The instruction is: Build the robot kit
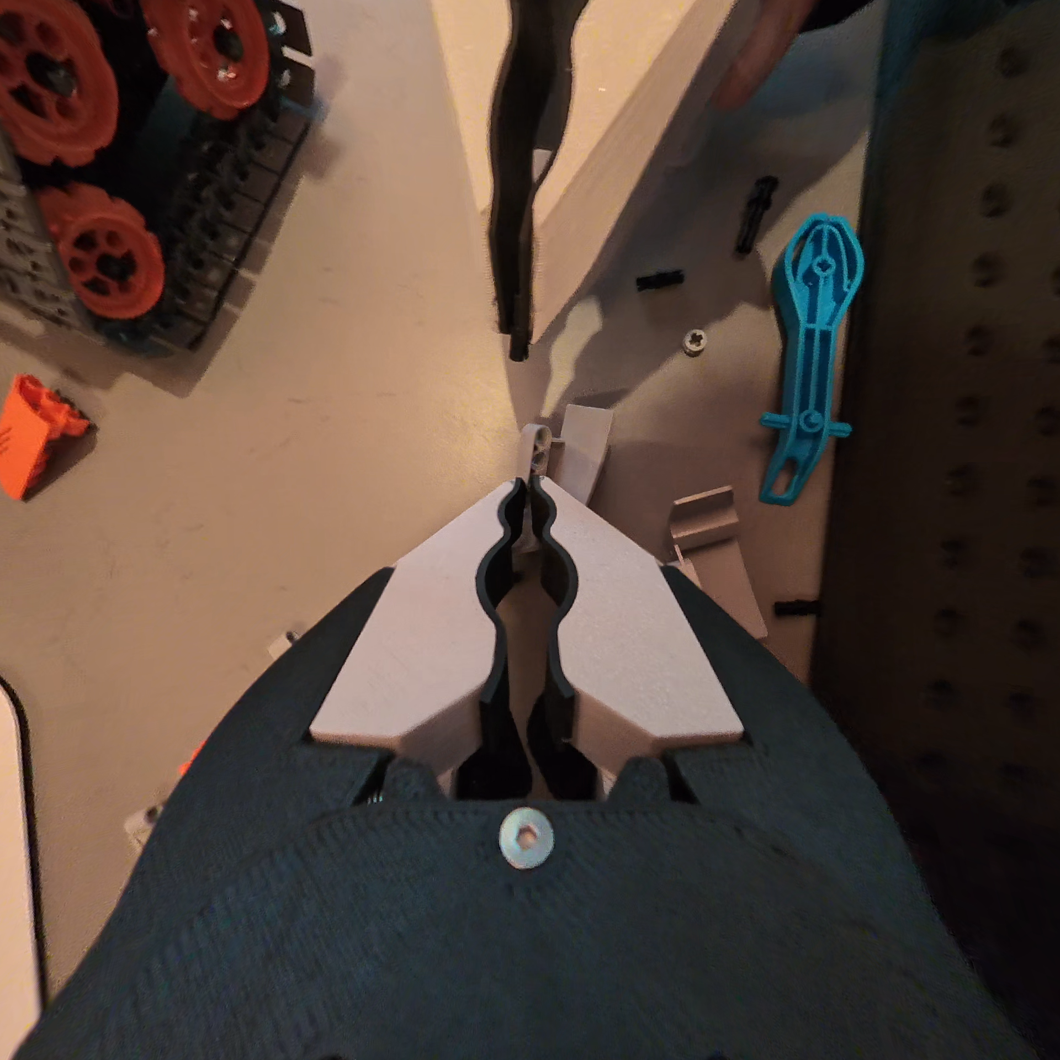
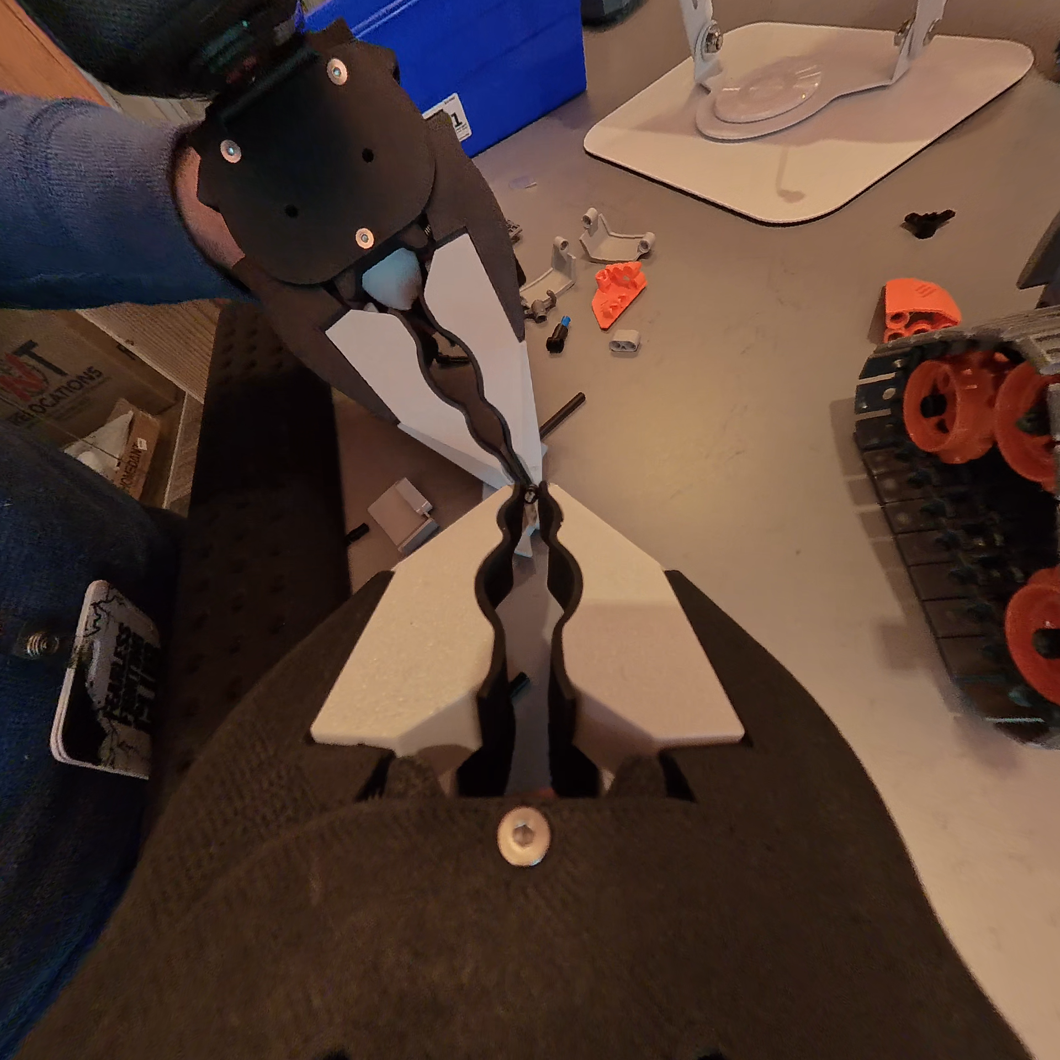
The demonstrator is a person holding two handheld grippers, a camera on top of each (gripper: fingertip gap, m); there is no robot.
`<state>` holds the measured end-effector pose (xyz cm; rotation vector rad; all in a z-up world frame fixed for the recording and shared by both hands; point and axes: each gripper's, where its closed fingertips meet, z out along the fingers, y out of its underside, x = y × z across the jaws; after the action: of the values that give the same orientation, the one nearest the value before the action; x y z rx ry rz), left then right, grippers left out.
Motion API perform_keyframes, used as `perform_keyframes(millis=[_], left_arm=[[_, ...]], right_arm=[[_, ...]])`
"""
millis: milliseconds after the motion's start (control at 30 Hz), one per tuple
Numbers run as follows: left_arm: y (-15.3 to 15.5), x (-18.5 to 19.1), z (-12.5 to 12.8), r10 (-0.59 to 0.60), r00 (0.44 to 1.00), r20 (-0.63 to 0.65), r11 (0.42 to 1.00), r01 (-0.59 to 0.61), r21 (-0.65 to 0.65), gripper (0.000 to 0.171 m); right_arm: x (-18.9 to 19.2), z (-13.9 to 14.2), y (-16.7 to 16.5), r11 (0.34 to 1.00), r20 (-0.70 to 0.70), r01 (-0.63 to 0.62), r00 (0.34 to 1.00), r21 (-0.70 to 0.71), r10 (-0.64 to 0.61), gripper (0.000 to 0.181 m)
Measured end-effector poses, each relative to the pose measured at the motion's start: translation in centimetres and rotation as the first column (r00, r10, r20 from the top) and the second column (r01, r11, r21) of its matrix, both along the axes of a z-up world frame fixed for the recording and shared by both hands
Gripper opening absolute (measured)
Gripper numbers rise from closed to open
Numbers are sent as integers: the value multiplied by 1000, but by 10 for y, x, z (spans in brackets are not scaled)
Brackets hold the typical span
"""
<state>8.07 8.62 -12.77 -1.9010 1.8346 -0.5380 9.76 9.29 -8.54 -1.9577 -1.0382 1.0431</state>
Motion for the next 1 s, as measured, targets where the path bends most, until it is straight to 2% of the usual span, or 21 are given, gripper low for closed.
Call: perform_keyframes(millis=[67, 200, 367, 533, 767, 900, 1000], left_arm=[[5, -1, 0, -22, 1000, -15, 999, 23, 35, 2], [12, -2, 6, -40, 999, -14, 996, 41, 75, 22], [16, -11, 22, 51, 999, 17, 996, -52, 69, 31], [5, -18, 31, 171, 985, 38, 985, -170, -16, 29], [-11, -11, 19, 259, 966, 7, 962, -257, -93, 24], [-6, -10, 10, 258, 966, -20, 964, -259, -53, 17], [-6, -8, 4, 237, 971, -38, 970, -239, -37, 22]], right_arm=[[1, -1, 1, 1000, 7, 0, 1000, -4, 0, 3], [1, -4, 1, 1000, 22, -1, 1000, -9, 1, 3], [3, -7, 3, 1000, 31, 12, 999, -16, -11, 3], [4, -12, 3, 1000, 43, -5, 999, -27, 7, 3], [0, -20, -2, 997, 74, -57, 995, -44, 60, 3], [-3, -31, -9, 993, 128, -98, 986, -71, 107, 3], [-7, -34, -16, 990, 167, -130, 976, -57, 138, 3]])
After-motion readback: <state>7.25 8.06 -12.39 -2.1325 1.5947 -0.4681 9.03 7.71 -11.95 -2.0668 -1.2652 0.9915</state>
